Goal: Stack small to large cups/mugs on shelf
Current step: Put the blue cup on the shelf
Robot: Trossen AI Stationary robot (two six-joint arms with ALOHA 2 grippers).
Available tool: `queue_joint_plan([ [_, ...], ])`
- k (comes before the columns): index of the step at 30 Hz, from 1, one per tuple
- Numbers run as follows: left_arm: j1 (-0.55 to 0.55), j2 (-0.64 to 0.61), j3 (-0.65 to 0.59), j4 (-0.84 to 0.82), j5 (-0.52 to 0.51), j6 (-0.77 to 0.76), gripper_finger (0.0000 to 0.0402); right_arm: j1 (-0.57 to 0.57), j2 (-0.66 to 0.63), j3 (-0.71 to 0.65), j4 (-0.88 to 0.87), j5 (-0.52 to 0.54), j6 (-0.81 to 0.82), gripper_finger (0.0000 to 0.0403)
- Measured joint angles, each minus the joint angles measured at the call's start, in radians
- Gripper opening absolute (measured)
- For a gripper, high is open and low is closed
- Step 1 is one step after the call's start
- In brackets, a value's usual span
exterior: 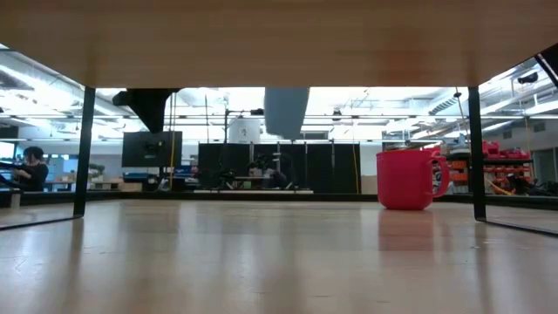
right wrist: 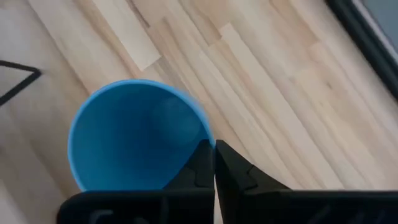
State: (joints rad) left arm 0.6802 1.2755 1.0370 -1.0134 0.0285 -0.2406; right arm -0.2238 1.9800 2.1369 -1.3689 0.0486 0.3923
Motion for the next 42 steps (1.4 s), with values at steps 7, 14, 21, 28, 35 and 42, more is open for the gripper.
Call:
queue_joint_plan([
  [7,0.000,0.000,0.000,0.000,0.000,0.000,0.0085,0.037,-0.001,0.199,-0.208,-0.002,0.029,0.0000],
  [14,0.000,0.000,0.000,0.000,0.000,0.000,0.0093,0.155,-0.022,0.212,-0.201,-0.043,0.076,0.0000],
  [21,0.001,0.000,0.000,0.000,0.000,0.000,0.0094,0.292,-0.021,0.218,-0.202,-0.046,0.154,0.0000],
  [28,0.001,0.000,0.000,0.014,0.000,0.000,0.0091,0.417,-0.021,0.219,-0.202,-0.047,0.285,0.0000],
  [35,0.001,0.000,0.000,0.039,-0.001,-0.001,0.0083,0.517,-0.021,0.219,-0.176,-0.005,0.422,0.0000],
  [42,0.001,0.000,0.000,0.066,-0.001,-0.016,0.0087,0.584,-0.001,0.220,-0.117,0.043,0.455,0.0000],
])
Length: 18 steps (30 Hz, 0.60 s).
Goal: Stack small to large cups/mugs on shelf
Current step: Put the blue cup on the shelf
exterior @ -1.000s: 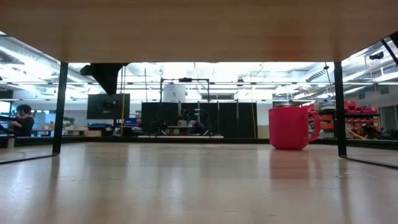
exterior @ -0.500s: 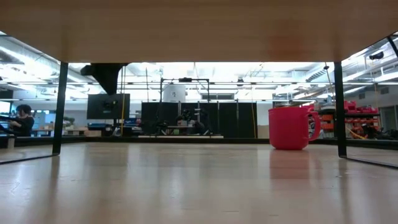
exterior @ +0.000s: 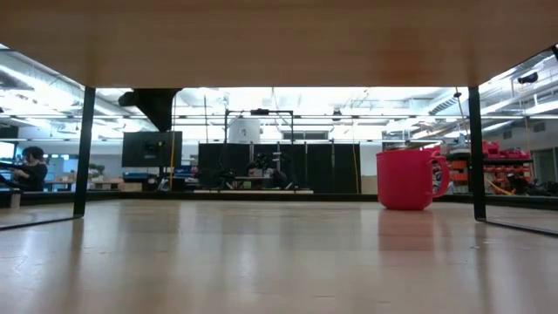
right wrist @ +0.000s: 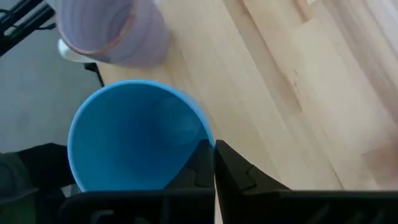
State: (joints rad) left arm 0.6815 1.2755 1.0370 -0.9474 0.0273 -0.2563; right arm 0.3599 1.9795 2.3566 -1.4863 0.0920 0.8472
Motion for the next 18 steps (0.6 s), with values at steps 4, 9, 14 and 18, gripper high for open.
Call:
queue_joint_plan([
  [4,0.000,0.000,0.000,0.001,0.000,-0.025,0.0089,0.018,0.019,0.000,0.006,0.019,-0.026,0.0000],
  [9,0.000,0.001,0.000,0.000,0.000,-0.055,0.0082,0.021,0.048,0.000,-0.013,0.027,-0.095,0.0000],
  [14,0.000,0.001,0.000,-0.002,0.000,-0.079,0.0082,0.019,0.068,0.000,-0.037,0.034,-0.152,0.0000],
  [18,0.000,0.001,0.000,-0.006,0.000,-0.099,0.0087,0.021,0.070,0.000,-0.037,0.033,-0.180,0.0000],
])
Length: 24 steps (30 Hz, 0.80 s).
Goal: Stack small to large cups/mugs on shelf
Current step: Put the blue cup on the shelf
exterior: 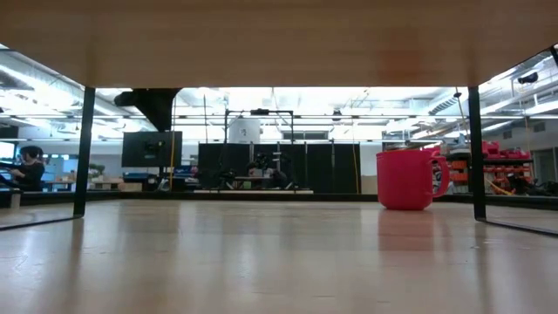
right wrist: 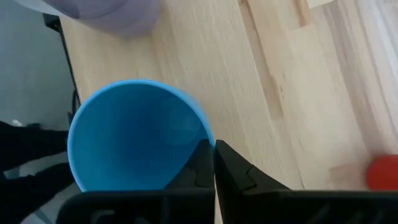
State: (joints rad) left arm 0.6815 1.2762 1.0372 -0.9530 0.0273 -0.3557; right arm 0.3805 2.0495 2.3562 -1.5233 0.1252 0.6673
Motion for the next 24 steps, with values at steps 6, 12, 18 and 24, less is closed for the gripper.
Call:
queue_joint_plan([
  [6,0.000,0.000,0.000,-0.002,0.000,0.000,0.0083,0.001,0.000,0.000,0.005,-0.006,-0.034,0.0000],
  [12,0.000,0.000,0.000,-0.002,0.000,0.001,0.0079,0.002,0.000,0.000,0.035,-0.026,-0.076,0.0000],
  [18,0.000,0.000,0.000,-0.002,0.000,0.001,0.0086,0.002,0.000,0.000,0.037,-0.033,-0.100,0.0000],
  [24,0.000,0.000,0.000,-0.002,0.000,0.002,0.0081,0.002,0.000,0.000,0.049,-0.041,-0.152,0.0000],
])
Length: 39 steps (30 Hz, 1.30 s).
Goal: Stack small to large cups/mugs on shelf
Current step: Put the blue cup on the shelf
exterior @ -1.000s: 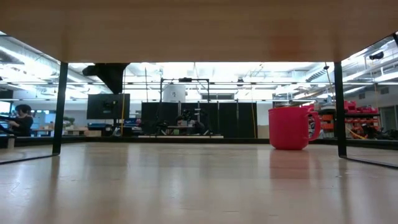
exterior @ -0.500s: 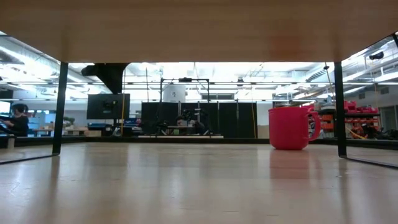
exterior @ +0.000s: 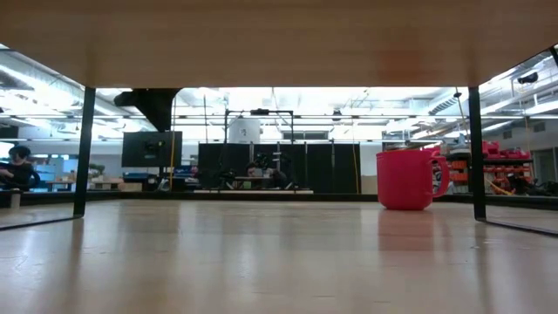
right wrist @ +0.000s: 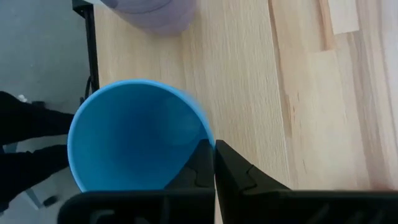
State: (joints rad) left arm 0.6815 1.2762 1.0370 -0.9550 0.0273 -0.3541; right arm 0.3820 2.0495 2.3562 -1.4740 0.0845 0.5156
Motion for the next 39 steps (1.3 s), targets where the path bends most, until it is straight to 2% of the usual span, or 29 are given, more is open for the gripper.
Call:
queue_joint_plan([
  [24,0.000,0.000,0.000,0.000,0.000,0.000,0.0079,-0.028,0.000,0.000,0.009,-0.003,-0.017,0.0001],
  [31,0.000,0.000,0.000,0.000,0.000,0.000,0.0083,-0.029,-0.003,-0.061,0.025,-0.017,-0.027,0.0001],
  [39,0.000,0.000,0.000,0.000,0.000,0.000,0.0080,-0.028,-0.002,-0.051,0.038,-0.018,-0.044,0.0001],
])
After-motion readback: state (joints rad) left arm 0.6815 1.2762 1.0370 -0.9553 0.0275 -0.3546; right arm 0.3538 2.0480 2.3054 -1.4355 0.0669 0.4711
